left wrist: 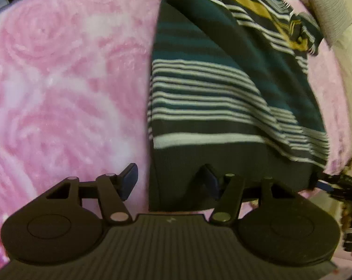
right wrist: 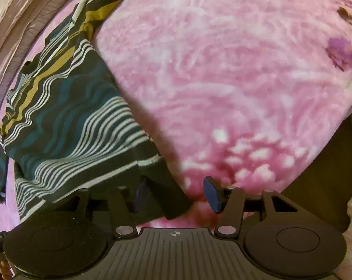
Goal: Fold large clothes
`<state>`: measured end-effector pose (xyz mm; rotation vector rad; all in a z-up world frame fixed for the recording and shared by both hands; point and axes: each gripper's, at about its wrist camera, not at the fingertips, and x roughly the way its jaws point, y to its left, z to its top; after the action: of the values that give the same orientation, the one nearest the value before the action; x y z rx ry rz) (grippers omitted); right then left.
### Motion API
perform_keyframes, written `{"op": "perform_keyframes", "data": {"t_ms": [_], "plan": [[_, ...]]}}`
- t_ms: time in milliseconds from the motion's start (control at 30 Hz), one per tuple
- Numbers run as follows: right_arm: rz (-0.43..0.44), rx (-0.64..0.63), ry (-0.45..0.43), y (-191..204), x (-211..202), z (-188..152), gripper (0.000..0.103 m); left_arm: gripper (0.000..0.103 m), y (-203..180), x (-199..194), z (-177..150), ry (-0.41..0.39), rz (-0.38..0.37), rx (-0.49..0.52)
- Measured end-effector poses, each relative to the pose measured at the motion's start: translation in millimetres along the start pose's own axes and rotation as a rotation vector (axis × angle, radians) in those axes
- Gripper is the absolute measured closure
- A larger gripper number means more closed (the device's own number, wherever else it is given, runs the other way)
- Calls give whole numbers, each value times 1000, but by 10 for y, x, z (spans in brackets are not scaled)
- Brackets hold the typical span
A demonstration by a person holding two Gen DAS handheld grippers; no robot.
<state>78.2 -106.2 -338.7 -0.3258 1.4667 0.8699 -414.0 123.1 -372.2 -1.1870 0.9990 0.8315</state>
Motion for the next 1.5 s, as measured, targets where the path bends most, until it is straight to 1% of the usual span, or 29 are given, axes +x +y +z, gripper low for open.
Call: {"op": "perform_keyframes", "data": {"t_ms": [33,100,167,233,267,333,433,467,533,600,700,900,933,967,1000,1033,1067,1100,1133,1200,1233,1300,1367,1467,1500], "plan": [[-15,-24,-6,26,-10,-22,53,48,-57,-36,-57,-15,30,29],[-58,-122,-3,114,-51,-87,53,52,-208,-155,-183,-52,107,150],[-110,-278,-10,265,-117,-204,53,52,-417,-271,-344,-94,197,351],[-150,-443,-16,437,-135,-348,53,54,-644,-286,-550,-115,257,566],[-171,-518,-26,512,-127,-423,53,54,-727,-267,-633,-122,274,643],[-200,-641,-46,640,-102,-574,53,57,-860,-156,-731,-136,314,748],[-236,-759,-61,773,-31,-745,53,59,-1019,74,-831,-172,387,850],[-239,-778,-68,800,-14,-775,53,59,-1063,157,-866,-187,425,894],[-234,-803,-73,836,1,-822,53,59,-1110,310,-945,-186,468,997],[-233,-829,-81,852,-17,-874,53,60,-1118,367,-1048,-187,494,1097],[-244,-870,-89,869,-24,-946,53,59,-1069,373,-1165,-196,527,1204],[-251,-794,-78,826,-3,-958,53,58,-912,508,-1373,-224,659,1449],[-254,-789,-81,825,-6,-960,53,64,-904,543,-1403,-232,682,1499],[-258,-789,-84,821,-10,-961,53,73,-890,558,-1428,-236,693,1544],[-263,-790,-88,814,-13,-962,53,96,-872,572,-1453,-235,705,1570],[-268,-791,-90,808,-17,-968,53,100,-852,568,-1460,-235,717,1574],[-277,-790,-88,798,-16,-972,53,100,-827,525,-1447,-243,705,1553],[-288,-789,-86,789,-13,-978,53,101,-815,452,-1422,-247,681,1507],[-299,-791,-89,780,-17,-989,53,102,-793,344,-1373,-245,657,1425],[-302,-790,-91,758,-31,-1001,53,103,-701,133,-1320,-242,612,1297],[-294,-773,-90,744,-39,-996,53,103,-659,51,-1331,-236,612,1268],[-259,-713,-102,702,-71,-955,53,103,-527,-55,-1373,-201,613,1233],[-223,-673,-122,671,-86,-893,53,103,-410,-72,-1409,-155,616,1193],[-214,-662,-132,689,-13,-800,53,103,-398,-11,-1423,-150,613,1193],[-202,-627,-120,666,41,-737,53,103,-423,26,-1403,-148,609,1186]]}}
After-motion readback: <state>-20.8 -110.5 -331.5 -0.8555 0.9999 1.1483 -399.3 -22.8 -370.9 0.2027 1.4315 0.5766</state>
